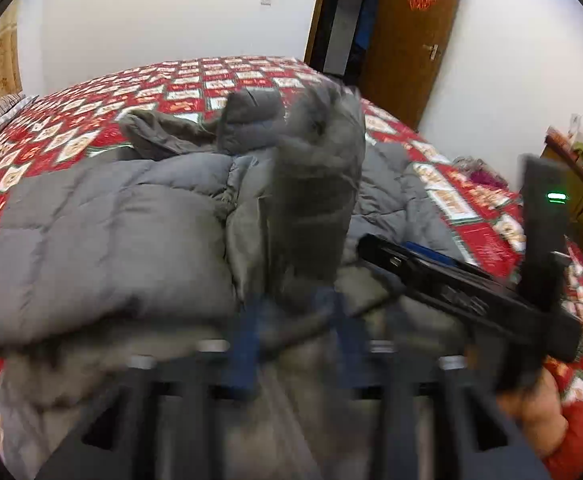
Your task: Fold large clothes
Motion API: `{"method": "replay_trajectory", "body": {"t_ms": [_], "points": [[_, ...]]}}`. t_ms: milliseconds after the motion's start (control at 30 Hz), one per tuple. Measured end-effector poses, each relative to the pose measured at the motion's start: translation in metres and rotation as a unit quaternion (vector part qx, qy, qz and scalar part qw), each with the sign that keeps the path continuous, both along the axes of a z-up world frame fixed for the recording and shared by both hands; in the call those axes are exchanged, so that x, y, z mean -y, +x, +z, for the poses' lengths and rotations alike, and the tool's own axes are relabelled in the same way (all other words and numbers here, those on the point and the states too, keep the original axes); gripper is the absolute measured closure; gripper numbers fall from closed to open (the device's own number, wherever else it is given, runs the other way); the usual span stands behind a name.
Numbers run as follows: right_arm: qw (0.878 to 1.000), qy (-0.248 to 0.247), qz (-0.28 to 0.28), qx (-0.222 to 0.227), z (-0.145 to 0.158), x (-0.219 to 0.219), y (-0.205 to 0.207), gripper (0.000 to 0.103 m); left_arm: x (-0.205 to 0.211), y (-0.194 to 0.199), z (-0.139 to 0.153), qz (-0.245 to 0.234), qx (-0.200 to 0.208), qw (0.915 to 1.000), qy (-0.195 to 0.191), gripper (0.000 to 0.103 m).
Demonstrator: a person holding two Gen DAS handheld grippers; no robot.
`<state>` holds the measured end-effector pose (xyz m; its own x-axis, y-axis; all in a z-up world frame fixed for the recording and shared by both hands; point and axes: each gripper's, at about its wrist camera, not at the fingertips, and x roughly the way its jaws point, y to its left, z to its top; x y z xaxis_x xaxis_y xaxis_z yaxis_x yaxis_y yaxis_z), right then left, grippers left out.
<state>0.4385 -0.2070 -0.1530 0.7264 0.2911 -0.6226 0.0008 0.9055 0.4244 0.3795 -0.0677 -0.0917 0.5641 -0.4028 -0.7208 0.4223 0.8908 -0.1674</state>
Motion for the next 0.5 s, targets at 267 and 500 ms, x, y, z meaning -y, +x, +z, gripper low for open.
{"method": "replay_trajectory", "body": {"t_ms": [267, 500], "points": [[0.999, 0.023, -0.040, 0.006, 0.034, 0.029, -0.035, 0.025, -0.079, -0.065, 0.020, 0.075, 0.051, 0.9954, -0.031, 0.012], [0.997, 0.033, -0.036, 0.051, 0.078, 0.026, -0.039, 0.000, -0.159, -0.052, 0.019, 0.198, 0.035, 0.9767, -0.074, 0.012]]}}
